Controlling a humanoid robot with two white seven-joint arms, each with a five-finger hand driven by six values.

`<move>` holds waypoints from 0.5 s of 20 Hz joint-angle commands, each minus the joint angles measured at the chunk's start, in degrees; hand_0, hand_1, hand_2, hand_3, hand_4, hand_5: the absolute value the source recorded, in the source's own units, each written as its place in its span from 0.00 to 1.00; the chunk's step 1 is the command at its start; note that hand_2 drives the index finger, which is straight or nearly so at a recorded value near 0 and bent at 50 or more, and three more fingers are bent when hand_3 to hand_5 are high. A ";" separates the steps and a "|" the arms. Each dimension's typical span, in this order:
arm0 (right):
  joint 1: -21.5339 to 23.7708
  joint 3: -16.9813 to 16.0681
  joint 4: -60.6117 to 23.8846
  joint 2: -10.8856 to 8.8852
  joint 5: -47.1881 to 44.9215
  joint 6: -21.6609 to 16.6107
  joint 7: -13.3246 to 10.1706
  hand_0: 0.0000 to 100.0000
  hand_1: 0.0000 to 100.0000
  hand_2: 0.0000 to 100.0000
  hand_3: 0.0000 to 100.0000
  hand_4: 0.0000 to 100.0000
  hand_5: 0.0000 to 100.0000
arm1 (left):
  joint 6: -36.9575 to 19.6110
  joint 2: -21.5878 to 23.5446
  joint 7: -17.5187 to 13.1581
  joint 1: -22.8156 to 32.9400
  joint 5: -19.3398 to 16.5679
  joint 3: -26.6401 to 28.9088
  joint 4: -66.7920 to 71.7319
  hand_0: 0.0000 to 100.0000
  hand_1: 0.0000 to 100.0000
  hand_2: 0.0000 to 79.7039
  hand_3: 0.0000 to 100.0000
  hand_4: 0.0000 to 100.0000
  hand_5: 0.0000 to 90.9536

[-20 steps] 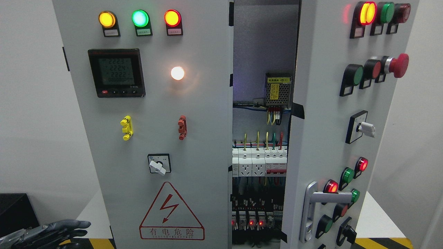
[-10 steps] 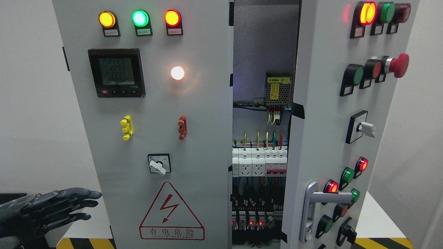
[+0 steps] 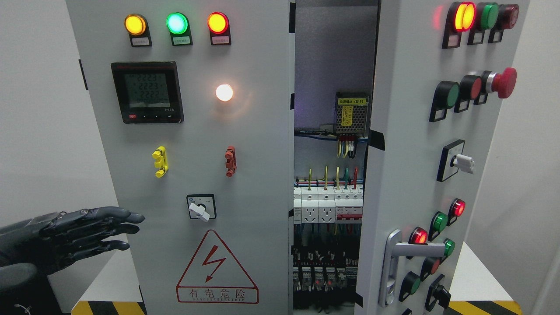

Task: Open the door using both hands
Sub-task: 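Raise the left hand toward the gap at the door's edge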

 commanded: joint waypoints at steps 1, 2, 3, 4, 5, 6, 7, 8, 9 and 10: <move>0.00 -1.93 0.00 -0.01 0.00 -0.03 -0.01 0.07 0.13 0.00 0.00 0.00 0.00 | 1.19 -7.74 2.15 -19.84 0.77 -32.97 -0.01 0.12 0.56 0.00 0.00 0.00 0.00; 0.00 -1.93 0.00 -0.01 0.00 -0.03 -0.01 0.07 0.13 0.00 0.00 0.00 0.00 | 1.28 -8.70 3.03 -22.93 1.12 -35.53 -0.01 0.12 0.56 0.00 0.00 0.00 0.00; 0.00 -1.93 0.00 -0.01 0.00 0.06 -0.01 0.07 0.13 0.00 0.00 0.00 0.00 | 1.28 -9.67 3.91 -24.00 2.26 -36.34 -0.01 0.12 0.56 0.00 0.00 0.00 0.00; 0.00 -1.93 0.00 -0.01 0.00 -0.03 -0.01 0.07 0.13 0.00 0.00 0.00 0.00 | 1.28 -11.16 4.79 -23.92 3.66 -36.35 0.08 0.12 0.56 0.00 0.00 0.00 0.00; 0.00 -1.93 0.00 -0.01 0.00 0.06 -0.01 0.07 0.13 0.00 0.00 0.00 0.00 | 1.45 -12.83 5.40 -24.01 4.80 -36.35 0.25 0.12 0.56 0.00 0.00 0.00 0.00; 0.00 -1.93 0.00 -0.01 0.00 -0.03 -0.01 0.07 0.13 0.00 0.00 0.00 0.00 | 1.80 -14.15 5.93 -24.36 6.38 -36.35 0.43 0.12 0.56 0.00 0.00 0.00 0.00; 0.00 -1.93 0.00 -0.01 0.00 -0.03 -0.01 0.07 0.13 0.00 0.00 0.00 0.00 | 2.67 -15.38 6.20 -24.62 8.40 -36.08 1.12 0.12 0.56 0.00 0.00 0.00 0.00; 0.00 -1.93 0.00 -0.01 0.00 -0.03 -0.01 0.07 0.13 0.00 0.00 0.00 0.00 | 4.08 -17.48 6.46 -25.41 10.07 -35.21 2.18 0.12 0.56 0.00 0.00 0.00 0.00; 0.00 -1.93 0.00 -0.01 0.00 -0.03 -0.01 0.07 0.13 0.00 0.00 0.00 0.00 | 5.48 -19.85 6.55 -25.77 10.44 -34.07 2.80 0.12 0.56 0.00 0.00 0.00 0.00; 0.00 -1.93 0.00 -0.01 0.00 -0.03 -0.01 0.07 0.13 0.00 0.00 0.00 0.00 | 6.63 -21.96 6.81 -26.03 10.53 -33.54 3.50 0.12 0.56 0.00 0.00 0.00 0.00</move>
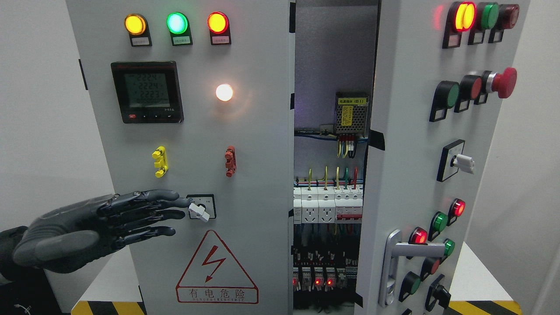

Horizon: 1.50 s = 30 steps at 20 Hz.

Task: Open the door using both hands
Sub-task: 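Raise the left hand toward the gap at the door's edge, then insert the left hand fingers behind the edge of the door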

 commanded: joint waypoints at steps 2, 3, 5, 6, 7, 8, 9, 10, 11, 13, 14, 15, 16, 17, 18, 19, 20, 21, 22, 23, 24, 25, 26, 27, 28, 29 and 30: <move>0.00 -1.93 -0.02 -0.01 0.00 -0.02 -0.01 0.07 0.14 0.00 0.00 0.00 0.00 | 3.49 -17.22 1.72 -8.38 5.31 -12.70 3.97 0.12 0.56 0.00 0.00 0.00 0.00; 0.00 -1.93 -0.02 -0.01 0.00 -0.02 -0.01 0.07 0.14 0.00 0.00 0.00 0.00 | 3.58 -18.98 1.99 -9.70 5.93 -12.61 5.02 0.12 0.56 0.00 0.00 0.00 0.00; 0.00 -1.93 -0.02 0.00 0.00 -0.02 -0.01 0.07 0.14 0.00 0.00 0.00 0.00 | 3.58 -22.93 1.99 -11.38 6.19 -12.61 6.78 0.12 0.56 0.00 0.00 0.00 0.00; 0.00 -1.93 -0.02 -0.01 0.00 -0.02 -0.01 0.07 0.14 0.00 0.00 0.00 0.00 | 3.66 -24.35 1.99 -11.99 6.28 -12.61 7.49 0.12 0.56 0.00 0.00 0.00 0.00; 0.00 -1.93 -0.02 -0.01 0.00 -0.02 -0.01 0.07 0.14 0.00 0.00 0.00 0.00 | 3.67 -25.75 2.08 -12.26 6.20 -12.61 7.76 0.12 0.56 0.00 0.00 0.00 0.00; 0.00 -1.93 -0.02 -0.01 0.00 -0.02 -0.01 0.07 0.14 0.00 0.00 0.00 0.00 | 3.67 -27.16 2.08 -12.61 6.19 -12.61 7.76 0.12 0.56 0.00 0.00 0.00 0.00; 0.00 -1.93 -0.02 -0.01 0.00 -0.02 -0.01 0.07 0.14 0.00 0.00 0.00 0.00 | 3.67 -28.13 2.08 -13.14 6.19 -12.61 7.76 0.12 0.56 0.00 0.00 0.00 0.00; 0.00 -1.93 -0.02 -0.01 0.00 -0.02 -0.01 0.07 0.14 0.00 0.00 0.00 0.00 | 3.67 -29.36 2.25 -13.49 6.28 -12.52 7.85 0.12 0.56 0.00 0.00 0.00 0.00; 0.00 -1.93 -0.02 -0.01 0.00 -0.02 -0.01 0.07 0.14 0.00 0.00 0.00 0.00 | 3.67 -30.76 3.13 -13.84 6.28 -12.43 8.11 0.12 0.56 0.00 0.00 0.00 0.00; 0.00 -1.93 -0.02 -0.01 0.00 -0.02 -0.01 0.07 0.14 0.00 0.00 0.00 0.00 | 3.67 -34.45 6.11 -14.98 6.55 -12.43 10.12 0.12 0.56 0.00 0.00 0.00 0.00; 0.00 -1.93 -0.02 -0.01 0.00 -0.02 -0.01 0.07 0.14 0.00 0.00 0.00 0.00 | 3.67 -36.47 7.08 -15.60 6.89 -12.43 11.09 0.12 0.56 0.00 0.00 0.00 0.00; 0.00 -1.93 -0.02 -0.01 0.00 -0.02 -0.01 0.07 0.14 0.00 0.00 0.00 0.00 | 3.67 -38.49 7.79 -15.95 7.33 -12.35 11.79 0.12 0.56 0.00 0.00 0.00 0.00; 0.00 -1.93 -0.02 -0.01 0.00 -0.02 -0.01 0.07 0.14 0.00 0.00 0.00 0.00 | 3.67 -39.99 8.49 -16.13 7.34 -12.26 12.15 0.12 0.56 0.00 0.00 0.00 0.00; 0.00 -1.93 -0.02 -0.01 0.00 -0.02 -0.01 0.07 0.14 0.00 0.00 0.00 0.00 | 3.75 -40.87 9.37 -16.30 7.42 -11.65 12.15 0.12 0.56 0.00 0.00 0.00 0.00; 0.00 -1.93 -0.02 -0.01 0.00 -0.02 -0.01 0.07 0.14 0.00 0.00 0.00 0.00 | 4.45 -41.58 9.98 -16.31 7.43 -10.60 12.07 0.12 0.56 0.00 0.00 0.00 0.00; 0.00 -1.93 -0.02 -0.01 0.00 -0.02 -0.01 0.07 0.14 0.00 0.00 0.00 0.00 | 6.02 -42.19 10.25 -16.22 7.43 -9.28 11.98 0.12 0.56 0.00 0.00 0.00 0.00; 0.00 -1.93 -0.02 -0.01 0.00 -0.02 -0.01 0.07 0.14 0.00 0.00 0.00 0.00 | 7.60 -42.90 10.34 -16.13 7.34 -7.79 11.98 0.12 0.56 0.00 0.00 0.00 0.00; 0.00 -1.93 -0.02 -0.01 0.00 -0.02 -0.01 0.07 0.14 0.00 0.00 0.00 0.00 | 9.01 -43.86 10.52 -15.87 7.25 -6.04 12.06 0.12 0.56 0.00 0.00 0.00 0.00; 0.00 -1.93 -0.02 -0.01 0.00 -0.02 -0.01 0.07 0.14 0.00 0.00 0.00 0.00 | 9.81 -45.00 10.52 -15.78 7.08 -4.89 12.07 0.12 0.56 0.00 0.00 0.00 0.00; 0.00 -1.93 -0.02 -0.01 0.00 -0.02 -0.01 0.07 0.14 0.00 0.00 0.00 0.00 | 10.25 -45.80 10.52 -15.78 6.90 -4.18 12.07 0.12 0.56 0.00 0.00 0.00 0.00; 0.00 -1.93 -0.02 -0.01 0.00 -0.02 -0.01 0.07 0.14 0.00 0.00 0.00 0.00 | 10.34 -46.59 10.60 -15.86 6.72 -3.74 12.07 0.12 0.56 0.00 0.00 0.00 0.00; 0.00 -1.93 -0.02 -0.01 0.00 -0.02 -0.01 0.07 0.14 0.00 0.00 0.00 0.00 | 10.61 -47.38 11.04 -15.87 6.64 -3.30 12.15 0.12 0.56 0.00 0.00 0.00 0.00; 0.00 -1.93 -0.02 -0.01 0.00 -0.02 -0.01 0.07 0.14 0.00 0.00 0.00 0.00 | 10.87 -48.26 12.00 -15.95 6.55 -2.77 12.15 0.12 0.56 0.00 0.00 0.00 0.00; 0.00 -1.93 -0.02 0.08 0.00 -0.02 -0.01 0.07 0.14 0.00 0.00 0.00 0.00 | 11.13 -49.14 12.80 -15.95 6.46 -2.24 12.15 0.12 0.56 0.00 0.00 0.00 0.00; 0.00 -1.93 -0.02 0.00 0.00 -0.02 -0.01 0.07 0.14 0.00 0.00 0.00 0.00 | 11.48 -49.93 13.33 -15.95 6.28 -1.63 12.15 0.12 0.56 0.00 0.00 0.00 0.00; 0.00 -1.93 -0.02 -0.01 0.00 -0.02 -0.01 0.07 0.14 0.00 0.00 0.00 0.00 | 12.01 -50.63 13.68 -15.95 6.20 -1.01 12.15 0.12 0.56 0.00 0.00 0.00 0.00; 0.00 -1.93 -0.02 -0.01 0.00 -0.02 -0.01 0.07 0.14 0.00 0.00 0.00 0.00 | 12.45 -51.33 14.03 -15.87 6.11 -0.49 12.24 0.12 0.56 0.00 0.00 0.00 0.00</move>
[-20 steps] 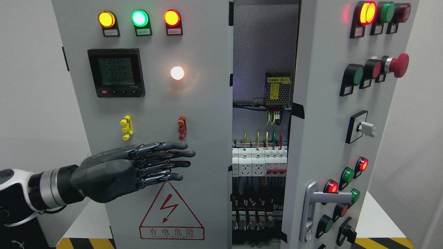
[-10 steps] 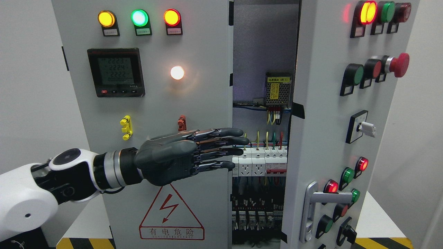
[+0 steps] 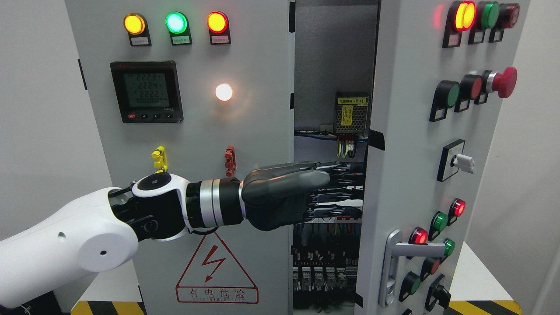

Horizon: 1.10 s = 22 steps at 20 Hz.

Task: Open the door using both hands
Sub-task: 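Insert the left hand fingers behind the edge of the door, then swing the door outward with the left hand, away from the cabinet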

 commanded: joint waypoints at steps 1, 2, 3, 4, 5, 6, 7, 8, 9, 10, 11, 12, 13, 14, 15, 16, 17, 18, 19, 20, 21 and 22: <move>0.00 -1.93 0.00 -0.01 0.00 -0.03 0.00 0.07 0.14 0.00 0.00 0.00 0.00 | 1.77 -11.64 1.36 -0.15 -0.47 5.79 1.68 0.12 0.56 0.00 0.00 0.00 0.00; 0.00 -1.93 0.00 -0.01 0.00 -0.03 0.00 0.07 0.14 0.00 0.00 0.00 0.00 | 2.48 -12.17 1.54 -0.07 -0.47 6.58 1.68 0.12 0.56 0.00 0.00 0.00 0.00; 0.00 -1.93 0.00 -0.01 0.00 -0.03 0.00 0.07 0.14 0.00 0.00 0.00 0.00 | 3.09 -12.87 1.63 0.02 -0.65 7.37 1.68 0.12 0.56 0.00 0.00 0.00 0.00; 0.00 -1.93 0.00 -0.01 0.00 -0.03 0.00 0.07 0.14 0.00 0.00 0.00 0.00 | 3.53 -13.58 1.98 0.20 -1.17 8.08 1.68 0.12 0.56 0.00 0.00 0.00 0.00; 0.00 -1.93 0.00 -0.01 0.00 -0.03 0.00 0.07 0.14 0.00 0.00 0.00 0.00 | 4.23 -14.11 2.59 0.55 -2.31 8.95 1.68 0.12 0.56 0.00 0.00 0.00 0.00; 0.00 -1.93 0.00 -0.01 0.00 -0.03 0.00 0.07 0.14 0.00 0.00 0.00 0.00 | 4.68 -15.07 3.21 1.07 -3.88 9.83 1.68 0.12 0.56 0.00 0.00 0.00 0.00; 0.00 -1.93 0.00 -0.01 0.00 -0.03 0.00 0.07 0.14 0.00 0.00 0.00 0.00 | 4.85 -16.56 3.73 2.47 -5.29 10.63 1.68 0.12 0.56 0.00 0.00 0.00 0.00; 0.00 -1.93 0.00 -0.01 0.00 -0.03 0.00 0.07 0.14 0.00 0.00 0.00 0.00 | 5.20 -18.14 4.43 3.96 -6.52 11.76 1.50 0.12 0.56 0.00 0.00 0.00 0.00; 0.00 -1.93 0.00 -0.01 0.00 -0.03 0.00 0.07 0.14 0.00 0.00 0.00 0.00 | 5.90 -19.28 5.31 4.76 -7.93 12.47 1.41 0.12 0.56 0.00 0.00 0.00 0.00; 0.00 -1.93 0.00 -0.01 0.00 -0.03 0.00 0.07 0.14 0.00 0.00 0.00 0.00 | 7.13 -20.51 6.28 5.29 -9.25 12.91 1.33 0.12 0.56 0.00 0.00 0.00 0.00; 0.00 -1.93 0.00 -0.01 0.00 -0.03 0.00 0.07 0.14 0.00 0.00 0.00 0.00 | 7.58 -21.40 6.90 5.73 -10.13 13.09 1.33 0.12 0.56 0.00 0.00 0.00 0.00; 0.00 -1.93 0.00 -0.01 0.00 -0.03 0.00 0.07 0.14 0.00 0.00 0.00 0.00 | 7.67 -22.71 7.42 5.91 -10.49 13.27 1.33 0.12 0.56 0.00 0.00 0.00 0.00; 0.00 -1.93 0.00 -0.01 0.00 -0.03 0.00 0.07 0.14 0.00 0.00 0.00 0.00 | 7.67 -23.77 8.04 5.91 -10.75 13.27 1.33 0.12 0.56 0.00 0.00 0.00 0.00; 0.00 -1.93 0.00 -0.01 0.00 -0.03 0.00 0.07 0.14 0.00 0.00 0.00 0.00 | 7.67 -24.82 8.57 5.91 -11.28 13.18 1.33 0.12 0.56 0.00 0.00 0.00 0.00; 0.00 -1.93 0.00 -0.01 0.00 -0.03 0.00 0.07 0.14 0.00 0.00 0.00 0.00 | 7.67 -25.79 8.83 5.91 -11.89 13.27 1.33 0.12 0.56 0.00 0.00 0.00 0.00; 0.00 -1.93 0.00 -0.01 0.00 -0.03 0.00 0.07 0.14 0.00 0.00 0.00 0.00 | 7.67 -26.93 8.92 5.91 -12.42 13.36 1.33 0.12 0.56 0.00 0.00 0.00 0.00; 0.00 -1.93 0.00 -0.01 0.00 -0.03 0.00 0.07 0.14 0.00 0.00 0.00 0.00 | 7.67 -28.25 9.01 5.91 -12.60 13.45 1.41 0.12 0.56 0.00 0.00 0.00 0.00; 0.00 -1.93 0.00 -0.01 0.00 -0.03 0.00 0.07 0.13 0.00 0.00 0.00 0.00 | 7.67 -29.39 9.01 5.82 -12.78 13.79 1.59 0.12 0.56 0.00 0.00 0.00 0.00; 0.00 -1.93 0.00 0.07 0.00 -0.03 0.00 0.07 0.13 0.00 0.00 0.00 0.00 | 7.75 -30.19 9.10 5.91 -13.13 14.84 1.59 0.12 0.56 0.00 0.00 0.00 0.00; 0.00 -1.93 0.00 -0.01 0.00 -0.03 0.00 0.07 0.13 0.00 0.00 0.00 0.00 | 7.84 -30.89 9.10 5.91 -13.65 15.55 1.68 0.12 0.56 0.00 0.00 0.00 0.00; 0.00 -1.93 0.00 -0.01 0.00 -0.03 0.00 0.07 0.13 0.00 0.00 0.00 0.00 | 7.93 -32.03 9.45 5.91 -14.53 15.82 1.76 0.12 0.56 0.00 0.00 0.00 0.00; 0.00 -1.93 0.00 -0.01 0.00 -0.03 0.00 0.07 0.13 0.00 0.00 0.00 0.00 | 8.11 -33.08 9.97 5.91 -15.23 15.99 2.20 0.12 0.56 0.00 0.00 0.00 0.00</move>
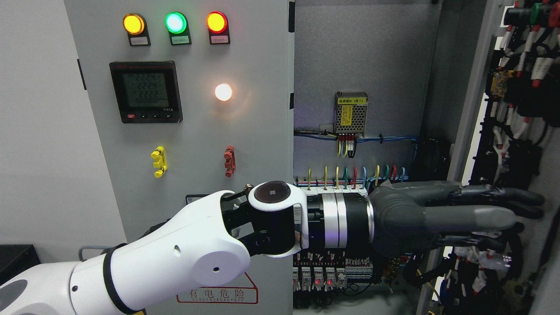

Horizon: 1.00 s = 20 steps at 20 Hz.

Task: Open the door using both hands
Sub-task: 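Swing the door outward with the left hand, away from the cabinet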

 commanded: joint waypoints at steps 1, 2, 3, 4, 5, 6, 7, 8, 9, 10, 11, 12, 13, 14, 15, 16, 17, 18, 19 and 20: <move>0.00 -1.93 0.00 -0.01 0.00 -0.03 0.00 0.07 0.13 0.00 0.00 0.00 0.00 | 0.30 -11.93 1.38 0.39 -3.29 4.57 1.11 0.12 0.56 0.00 0.00 0.00 0.00; 0.00 -1.93 0.00 -0.01 0.00 -0.03 0.00 0.07 0.13 0.00 0.00 0.00 0.00 | 0.30 -12.55 1.74 0.48 -3.38 4.57 1.29 0.12 0.56 0.00 0.00 0.00 0.00; 0.00 -1.93 0.00 -0.01 0.00 -0.03 0.00 0.07 0.13 0.00 0.00 0.00 0.00 | 0.30 -13.17 2.09 0.48 -3.38 4.48 1.72 0.12 0.56 0.00 0.00 0.00 0.00; 0.00 -1.93 0.00 -0.01 0.00 -0.03 0.00 0.07 0.13 0.00 0.00 0.00 0.00 | 0.30 -13.78 2.53 0.48 -3.38 4.48 2.08 0.12 0.56 0.00 0.00 0.00 0.00; 0.00 -1.93 0.00 -0.01 0.00 -0.03 0.00 0.07 0.13 0.00 0.00 0.00 0.00 | 0.12 -14.48 3.23 0.74 -3.38 4.40 2.52 0.12 0.56 0.00 0.00 0.00 0.00; 0.00 -1.93 0.00 -0.01 0.00 -0.03 0.00 0.07 0.13 0.00 0.00 0.00 0.00 | -0.05 -15.27 3.84 1.35 -3.38 4.39 2.96 0.12 0.56 0.00 0.00 0.00 0.00; 0.00 -1.93 0.00 -0.01 0.00 -0.03 0.00 0.07 0.13 0.00 0.00 0.00 0.00 | -0.23 -15.98 4.37 1.88 -3.38 4.39 3.57 0.12 0.56 0.00 0.00 0.00 0.00; 0.00 -1.93 0.00 -0.01 0.00 -0.03 0.00 0.07 0.13 0.00 0.00 0.00 0.00 | -0.32 -16.59 4.64 1.97 -3.38 4.31 4.10 0.12 0.56 0.00 0.00 0.00 0.00; 0.00 -1.93 0.00 -0.01 0.00 -0.03 0.00 0.07 0.13 0.00 0.00 0.00 0.00 | -0.40 -17.12 4.73 1.97 -3.38 4.22 4.71 0.12 0.56 0.00 0.00 0.00 0.00; 0.00 -1.93 0.00 -0.01 0.00 -0.03 0.00 0.07 0.13 0.00 0.00 0.00 0.00 | -0.49 -17.65 4.73 1.97 -3.38 4.04 5.41 0.12 0.56 0.00 0.00 0.00 0.00; 0.00 -1.93 0.00 -0.01 0.00 -0.03 0.00 0.07 0.13 0.00 0.00 0.00 0.00 | -0.49 -18.26 4.90 1.97 -3.47 3.78 6.03 0.12 0.56 0.00 0.00 0.00 0.00; 0.00 -1.93 0.00 -0.01 0.00 -0.03 0.00 0.07 0.13 0.00 0.00 0.00 0.00 | -0.58 -18.88 5.08 1.97 -3.73 3.61 6.56 0.12 0.56 0.00 0.00 0.00 0.00; 0.00 -1.93 0.00 -0.01 0.00 -0.03 0.00 0.07 0.13 0.00 0.00 0.00 0.00 | -0.58 -19.49 5.60 2.15 -4.08 3.43 7.26 0.12 0.56 0.00 0.00 0.00 0.00; 0.00 -1.93 0.00 -0.01 0.00 -0.03 0.00 0.07 0.13 0.00 0.00 0.00 0.00 | -0.67 -20.20 6.22 2.50 -4.34 3.17 8.05 0.12 0.56 0.00 0.00 0.00 0.00; 0.00 -1.93 0.00 -0.01 0.00 -0.03 0.00 0.07 0.13 0.00 0.00 0.00 0.00 | -1.54 -20.64 6.40 2.59 -4.52 2.29 8.93 0.12 0.56 0.00 0.00 0.00 0.00; 0.00 -1.93 0.00 -0.01 0.00 -0.03 0.00 0.07 0.13 0.00 0.00 0.00 0.00 | -2.85 -21.08 6.40 2.59 -4.52 0.98 9.89 0.12 0.56 0.00 0.00 0.00 0.00; 0.00 -1.93 0.00 -0.01 0.00 -0.03 0.00 0.07 0.13 0.00 0.00 0.00 0.00 | -4.43 -21.17 6.40 2.59 -4.43 -0.25 10.51 0.12 0.56 0.00 0.00 0.00 0.00; 0.00 -1.93 0.00 -0.01 0.00 -0.03 0.00 0.07 0.13 0.00 0.00 0.00 0.00 | -5.67 -21.17 6.40 2.50 -4.43 -1.57 11.13 0.12 0.56 0.00 0.00 0.00 0.00; 0.00 -1.93 0.00 -0.01 0.00 -0.03 0.00 0.07 0.13 0.00 0.00 0.00 0.00 | -6.64 -21.26 6.40 2.50 -4.43 -2.63 11.83 0.12 0.56 0.00 0.00 0.00 0.00; 0.00 -1.93 0.00 -0.01 0.00 -0.03 0.00 0.07 0.13 0.00 0.00 0.00 0.00 | -7.08 -21.26 6.40 2.50 -4.17 -3.07 12.62 0.12 0.56 0.00 0.00 0.00 0.00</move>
